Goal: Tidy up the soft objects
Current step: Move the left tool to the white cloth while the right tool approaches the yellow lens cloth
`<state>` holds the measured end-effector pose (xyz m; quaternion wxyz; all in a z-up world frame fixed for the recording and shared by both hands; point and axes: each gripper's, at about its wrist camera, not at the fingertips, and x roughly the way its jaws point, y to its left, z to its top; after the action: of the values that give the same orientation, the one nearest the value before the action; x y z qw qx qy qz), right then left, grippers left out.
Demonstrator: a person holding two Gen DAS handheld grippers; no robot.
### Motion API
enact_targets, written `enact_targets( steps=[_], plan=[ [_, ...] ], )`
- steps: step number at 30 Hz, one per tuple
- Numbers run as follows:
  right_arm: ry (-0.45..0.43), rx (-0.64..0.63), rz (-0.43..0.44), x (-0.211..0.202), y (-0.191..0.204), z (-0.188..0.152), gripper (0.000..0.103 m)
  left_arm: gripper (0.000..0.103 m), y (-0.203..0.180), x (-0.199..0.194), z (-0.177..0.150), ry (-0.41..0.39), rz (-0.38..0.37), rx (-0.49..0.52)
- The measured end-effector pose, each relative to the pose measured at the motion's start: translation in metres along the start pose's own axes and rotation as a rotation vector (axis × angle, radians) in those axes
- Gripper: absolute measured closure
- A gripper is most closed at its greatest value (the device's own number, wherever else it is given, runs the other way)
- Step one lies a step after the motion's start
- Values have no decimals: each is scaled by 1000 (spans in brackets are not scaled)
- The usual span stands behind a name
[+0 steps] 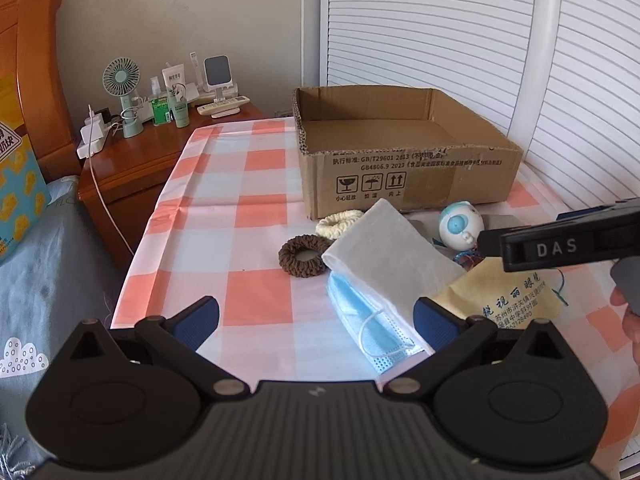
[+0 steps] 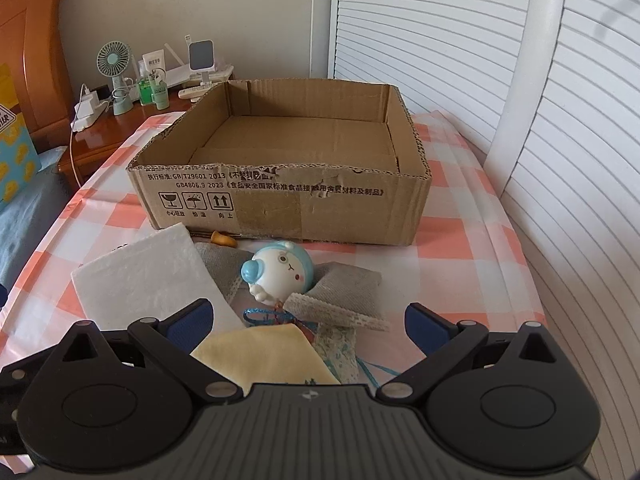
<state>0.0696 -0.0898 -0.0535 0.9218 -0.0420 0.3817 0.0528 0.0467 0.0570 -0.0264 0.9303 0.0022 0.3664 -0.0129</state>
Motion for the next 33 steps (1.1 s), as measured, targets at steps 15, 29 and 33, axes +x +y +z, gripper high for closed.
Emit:
enact_targets(
  steps=[15, 29, 33],
  plan=[
    [107, -37, -32, 5, -7, -42, 0, 1, 7, 1, -3, 14, 0, -7],
    [104, -53, -23, -13, -36, -79, 0, 1, -8, -1, -5, 13, -31, 66],
    [89, -35, -5, -12, -39, -83, 0, 1, -15, 4, -6, 13, -51, 99]
  ],
)
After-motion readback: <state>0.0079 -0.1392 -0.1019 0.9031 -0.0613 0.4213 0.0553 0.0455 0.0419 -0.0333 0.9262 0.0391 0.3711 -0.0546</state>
